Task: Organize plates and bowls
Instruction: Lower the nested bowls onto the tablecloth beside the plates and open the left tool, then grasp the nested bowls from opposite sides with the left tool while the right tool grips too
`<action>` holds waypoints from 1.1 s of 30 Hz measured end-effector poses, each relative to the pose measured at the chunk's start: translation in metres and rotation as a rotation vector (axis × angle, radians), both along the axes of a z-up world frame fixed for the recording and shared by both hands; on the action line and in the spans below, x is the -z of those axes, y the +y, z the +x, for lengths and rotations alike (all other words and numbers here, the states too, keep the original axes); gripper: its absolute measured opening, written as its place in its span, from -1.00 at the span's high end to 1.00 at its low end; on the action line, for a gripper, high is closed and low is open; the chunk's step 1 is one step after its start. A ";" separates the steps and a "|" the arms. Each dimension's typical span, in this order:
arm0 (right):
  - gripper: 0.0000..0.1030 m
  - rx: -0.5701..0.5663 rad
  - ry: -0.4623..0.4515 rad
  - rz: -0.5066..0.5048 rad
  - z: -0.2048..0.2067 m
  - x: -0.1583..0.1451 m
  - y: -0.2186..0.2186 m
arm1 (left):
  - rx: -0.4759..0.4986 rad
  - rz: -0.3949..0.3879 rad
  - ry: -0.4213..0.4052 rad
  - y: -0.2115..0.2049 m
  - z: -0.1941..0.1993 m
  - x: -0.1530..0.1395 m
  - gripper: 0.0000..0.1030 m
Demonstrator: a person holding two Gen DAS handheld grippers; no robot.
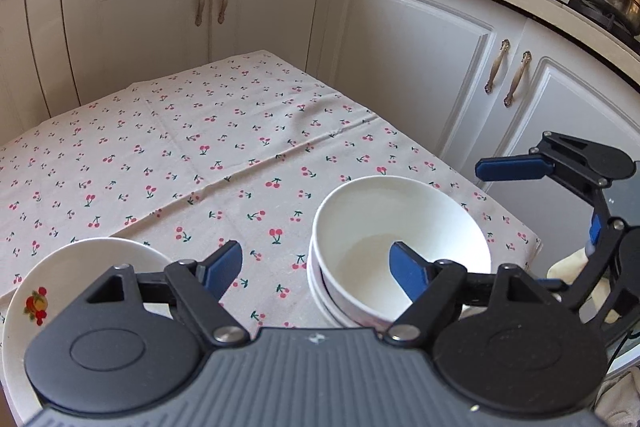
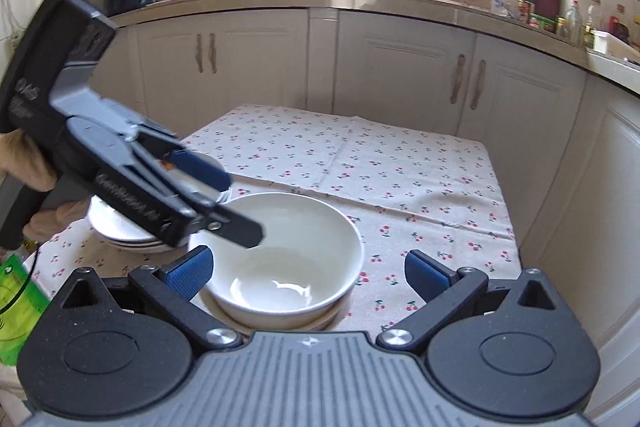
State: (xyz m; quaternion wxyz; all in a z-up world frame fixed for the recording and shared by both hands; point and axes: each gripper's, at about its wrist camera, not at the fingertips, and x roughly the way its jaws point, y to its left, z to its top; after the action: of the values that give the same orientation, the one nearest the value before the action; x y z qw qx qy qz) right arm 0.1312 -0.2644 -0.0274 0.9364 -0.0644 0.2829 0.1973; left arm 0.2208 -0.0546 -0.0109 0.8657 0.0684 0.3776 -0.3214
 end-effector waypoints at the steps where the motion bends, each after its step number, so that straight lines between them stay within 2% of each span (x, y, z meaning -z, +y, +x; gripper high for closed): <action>1: -1.00 0.001 0.008 0.000 0.001 0.001 0.000 | -0.004 -0.003 0.005 0.002 -0.001 0.002 -0.56; 8: -1.00 0.001 0.026 -0.019 0.000 0.008 0.003 | -0.023 -0.021 0.033 0.014 -0.003 0.009 -0.56; 11: -1.00 -0.009 0.020 -0.024 -0.003 0.005 0.003 | -0.013 -0.021 0.006 0.015 -0.008 0.005 -0.57; 17: -1.00 -0.061 0.001 -0.083 -0.014 0.001 -0.002 | 0.045 -0.028 -0.046 0.021 -0.027 -0.006 -0.80; 23: -1.00 -0.113 0.043 -0.134 -0.021 0.008 -0.004 | 0.116 0.034 -0.069 0.021 -0.048 0.002 -0.85; 28: -1.00 -0.137 0.105 -0.200 -0.015 0.030 0.002 | 0.165 0.086 -0.044 0.010 -0.055 0.019 -0.85; 33: -1.00 -0.136 0.162 -0.222 -0.004 0.049 0.003 | 0.211 0.134 -0.035 -0.005 -0.055 0.036 -0.85</action>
State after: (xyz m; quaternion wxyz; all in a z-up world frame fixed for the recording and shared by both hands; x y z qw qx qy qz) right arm 0.1277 -0.2617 -0.0764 0.8821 -0.1704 0.3725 0.2325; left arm 0.1654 -0.0598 -0.0466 0.8270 0.1710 0.3736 -0.3838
